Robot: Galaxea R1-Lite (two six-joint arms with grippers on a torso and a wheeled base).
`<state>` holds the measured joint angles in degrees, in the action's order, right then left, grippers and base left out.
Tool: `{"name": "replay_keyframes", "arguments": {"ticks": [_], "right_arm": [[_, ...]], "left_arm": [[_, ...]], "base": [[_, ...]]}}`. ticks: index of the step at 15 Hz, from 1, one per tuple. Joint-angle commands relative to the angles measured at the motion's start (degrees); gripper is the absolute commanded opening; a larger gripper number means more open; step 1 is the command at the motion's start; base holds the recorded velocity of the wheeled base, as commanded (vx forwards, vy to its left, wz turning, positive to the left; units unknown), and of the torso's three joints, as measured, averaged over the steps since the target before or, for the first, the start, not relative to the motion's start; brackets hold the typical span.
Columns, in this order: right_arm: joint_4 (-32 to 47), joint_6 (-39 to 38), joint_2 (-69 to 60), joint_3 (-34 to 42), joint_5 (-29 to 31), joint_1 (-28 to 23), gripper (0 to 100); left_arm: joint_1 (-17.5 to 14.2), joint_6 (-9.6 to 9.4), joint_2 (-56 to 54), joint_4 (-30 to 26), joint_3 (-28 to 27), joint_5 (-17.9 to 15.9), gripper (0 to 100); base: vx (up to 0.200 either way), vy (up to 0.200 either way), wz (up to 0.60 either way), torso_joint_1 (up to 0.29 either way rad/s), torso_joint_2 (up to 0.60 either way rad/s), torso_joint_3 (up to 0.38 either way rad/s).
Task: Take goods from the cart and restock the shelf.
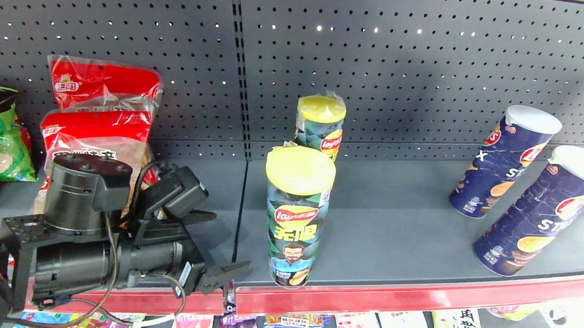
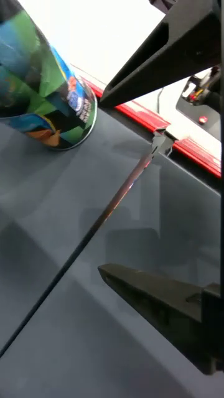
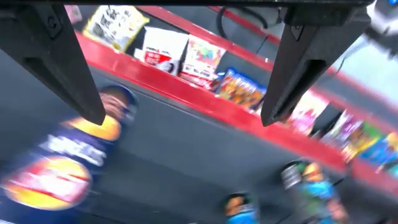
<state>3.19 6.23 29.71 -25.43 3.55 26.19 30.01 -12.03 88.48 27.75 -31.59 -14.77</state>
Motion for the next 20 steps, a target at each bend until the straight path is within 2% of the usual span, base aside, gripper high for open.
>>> {"name": "replay_keyframes", "arguments": {"ticks": [1, 7, 20], "right_arm": [[0.5, -1.0, -4.1, 0.1, -0.1, -4.7, 100], [0.4, -1.1, -4.6, 0.0, 0.1, -5.1, 100], [0.4, -1.7, -4.6, 0.0, 0.1, -5.1, 100]], "left_arm": [[0.5, -0.10, 1.9, 0.0, -0.3, 0.5, 100], [1.4, -0.10, 5.8, 0.0, -4.5, 0.6, 100], [2.9, -0.10, 9.1, 0.1, -8.2, 0.8, 100]], "base": [[0.000, 0.000, 0.00, 0.000, 0.00, 0.000], [0.000, 0.000, 0.00, 0.000, 0.00, 0.000], [0.000, 0.000, 0.00, 0.000, 0.00, 0.000]]}}
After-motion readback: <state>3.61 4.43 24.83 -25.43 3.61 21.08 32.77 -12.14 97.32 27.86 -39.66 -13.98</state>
